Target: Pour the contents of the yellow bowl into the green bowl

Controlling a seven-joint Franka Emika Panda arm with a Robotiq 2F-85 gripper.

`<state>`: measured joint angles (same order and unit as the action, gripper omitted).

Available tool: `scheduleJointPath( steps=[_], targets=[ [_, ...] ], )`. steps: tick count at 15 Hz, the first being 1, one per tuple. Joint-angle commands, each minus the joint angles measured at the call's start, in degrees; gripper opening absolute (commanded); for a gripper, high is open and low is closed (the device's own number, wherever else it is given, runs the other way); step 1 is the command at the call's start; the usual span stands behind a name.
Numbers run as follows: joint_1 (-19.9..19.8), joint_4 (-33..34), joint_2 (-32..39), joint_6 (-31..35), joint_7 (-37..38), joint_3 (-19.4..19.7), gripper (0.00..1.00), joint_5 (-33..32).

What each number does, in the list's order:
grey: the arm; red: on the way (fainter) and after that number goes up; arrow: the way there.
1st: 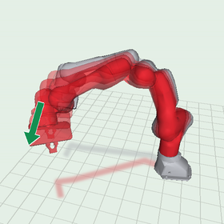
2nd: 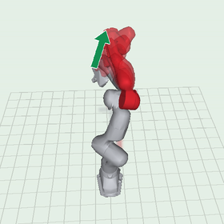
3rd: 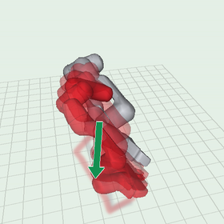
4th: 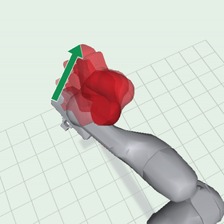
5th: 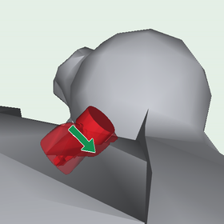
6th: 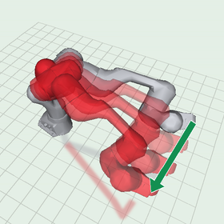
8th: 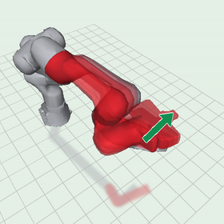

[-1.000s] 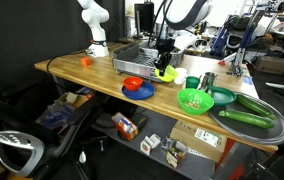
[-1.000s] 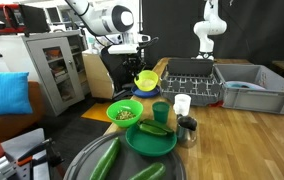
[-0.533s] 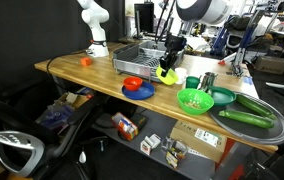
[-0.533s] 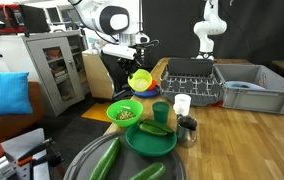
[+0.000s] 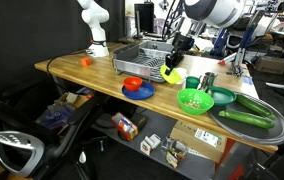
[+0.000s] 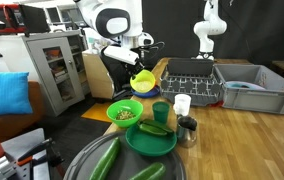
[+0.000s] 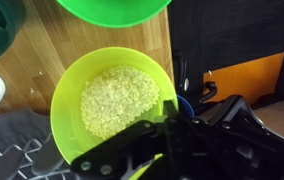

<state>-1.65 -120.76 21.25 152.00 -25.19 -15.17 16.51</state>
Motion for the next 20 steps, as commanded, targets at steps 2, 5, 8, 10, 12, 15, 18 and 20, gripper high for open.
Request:
scheduleJointPath(
  steps=[2, 5, 8, 10, 12, 15, 18, 20],
  targets=[
    [0.0, 0.1, 0.0, 0.0, 0.3, -0.2, 0.03, -0.2],
    [0.0, 0.1, 0.0, 0.1, 0.3, -0.2, 0.03, -0.3],
    [0.0, 0.1, 0.0, 0.2, 0.3, -0.3, 0.03, -0.3],
    [0.0, 0.1, 0.0, 0.3, 0.3, -0.3, 0.01, -0.3],
    [-0.5, 0.5, 0.2, 0.1, 0.1, -0.3, 0.01, 0.0],
    [-2.3, 1.2, 0.5, -0.3, -1.9, -1.3, 0.01, 2.5],
    [-6.0, 2.5, 1.4, -0.7, -6.4, -3.5, 0.01, 9.2],
    [-8.2, 3.5, 2.1, -1.2, -10.3, -4.7, 0.01, 14.0]
  ],
)
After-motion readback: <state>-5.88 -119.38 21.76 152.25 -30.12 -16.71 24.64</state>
